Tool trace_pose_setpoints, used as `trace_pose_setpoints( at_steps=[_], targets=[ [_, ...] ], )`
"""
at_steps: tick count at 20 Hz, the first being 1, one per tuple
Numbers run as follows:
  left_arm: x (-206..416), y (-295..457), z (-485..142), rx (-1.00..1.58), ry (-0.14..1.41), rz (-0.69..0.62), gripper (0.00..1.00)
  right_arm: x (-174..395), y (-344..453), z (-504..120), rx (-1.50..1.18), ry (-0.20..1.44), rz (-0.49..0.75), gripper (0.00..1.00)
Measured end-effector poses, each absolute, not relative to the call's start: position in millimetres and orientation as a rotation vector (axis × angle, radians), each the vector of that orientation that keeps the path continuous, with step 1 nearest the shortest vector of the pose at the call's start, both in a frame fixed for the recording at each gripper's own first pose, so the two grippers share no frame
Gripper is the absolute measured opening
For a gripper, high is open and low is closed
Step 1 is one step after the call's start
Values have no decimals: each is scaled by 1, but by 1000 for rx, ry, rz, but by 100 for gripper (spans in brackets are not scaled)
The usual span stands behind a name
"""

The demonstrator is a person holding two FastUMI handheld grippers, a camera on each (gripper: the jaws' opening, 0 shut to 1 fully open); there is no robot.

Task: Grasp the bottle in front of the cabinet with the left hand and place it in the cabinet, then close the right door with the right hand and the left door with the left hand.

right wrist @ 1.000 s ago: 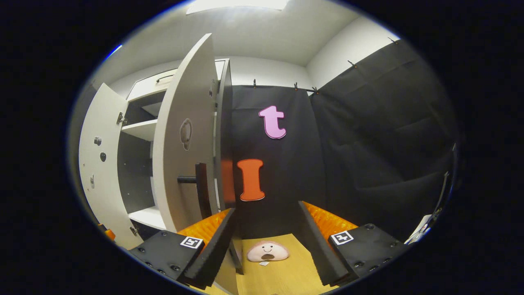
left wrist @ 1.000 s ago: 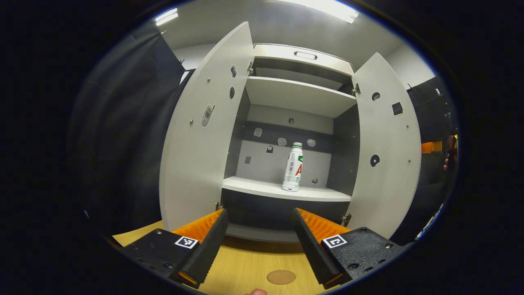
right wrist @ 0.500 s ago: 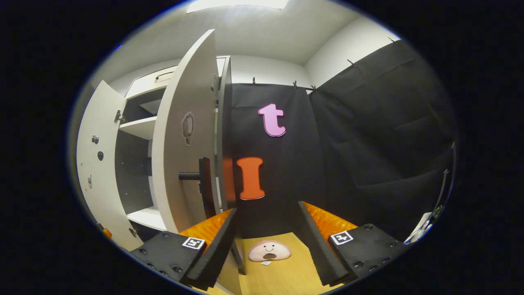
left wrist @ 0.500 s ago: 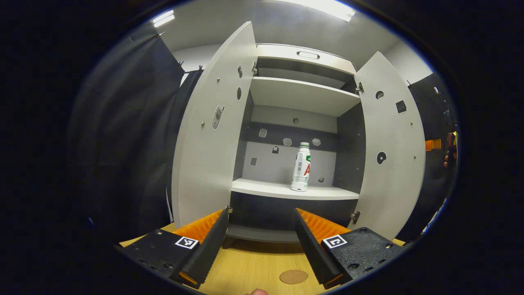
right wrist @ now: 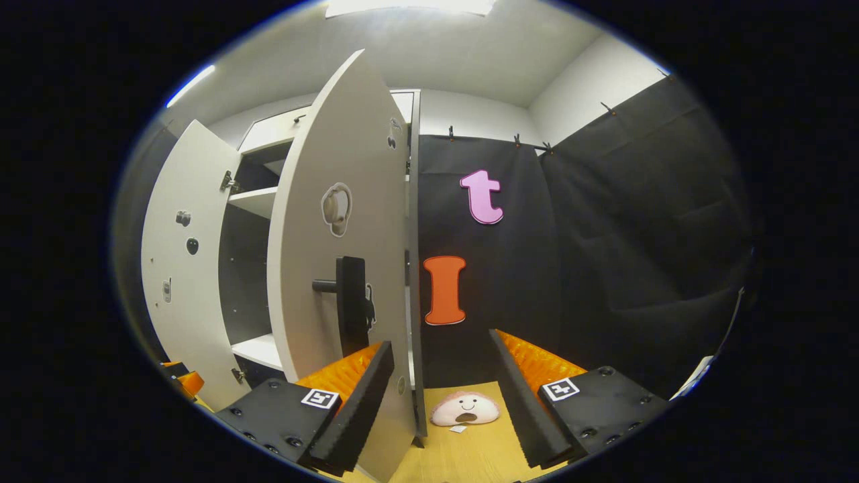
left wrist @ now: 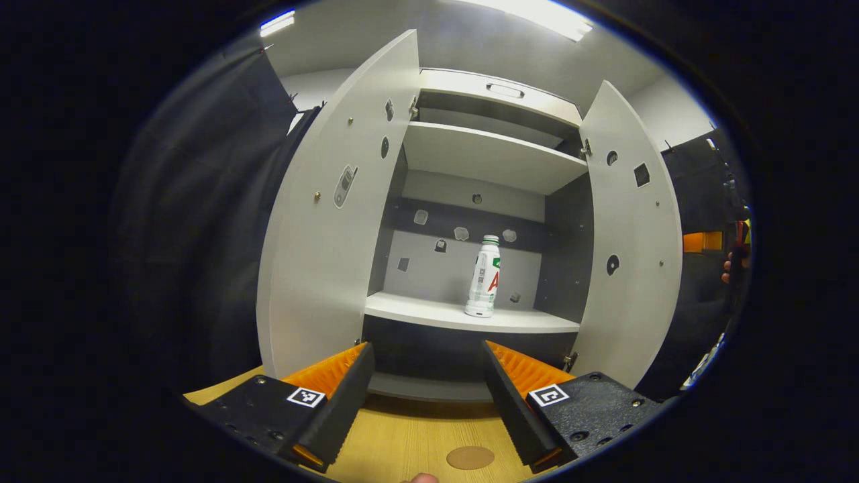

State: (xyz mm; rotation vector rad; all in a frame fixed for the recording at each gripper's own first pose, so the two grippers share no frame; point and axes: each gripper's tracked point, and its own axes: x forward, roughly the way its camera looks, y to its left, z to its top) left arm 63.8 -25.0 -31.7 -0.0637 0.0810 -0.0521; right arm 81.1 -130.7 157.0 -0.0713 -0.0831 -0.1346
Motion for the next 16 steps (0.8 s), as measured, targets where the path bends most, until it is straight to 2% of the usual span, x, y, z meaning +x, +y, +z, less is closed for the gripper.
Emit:
trace_pose_setpoints(
  at_steps=[1, 2, 3, 6, 7, 8, 9, 12, 13, 16],
  targets=[
    [63, -24, -32, -66, 82, -52, 95, 82, -127, 156, -65, -79, -132, 82],
    [61, -22, -31, -67, 83, -51, 95, 83, -122, 155, -56, -73, -125, 94],
    [62, -19, -30, -68, 82, -48, 95, 84, -116, 154, -47, -69, -113, 82],
    [61, -12, -27, -63, 72, -33, 95, 92, -94, 151, -26, -63, -65, 82],
    [60, -9, -27, -60, 69, -27, 95, 96, -86, 150, -20, -64, -49, 94],
    [59, -6, -27, -59, 69, -21, 95, 99, -79, 149, -15, -65, -35, 94],
    [58, -4, -27, -59, 69, -16, 95, 102, -72, 148, -9, -66, -22, 82],
    [52, 3, -26, -65, 72, -1, 95, 114, -55, 144, -9, -66, -6, 84],
    [51, 4, -26, -66, 73, 5, 95, 119, -48, 143, -21, -68, -2, 95],
    [48, 12, -23, -74, 65, 31, 95, 126, -24, 135, -36, -50, 43, 97]
  ],
)
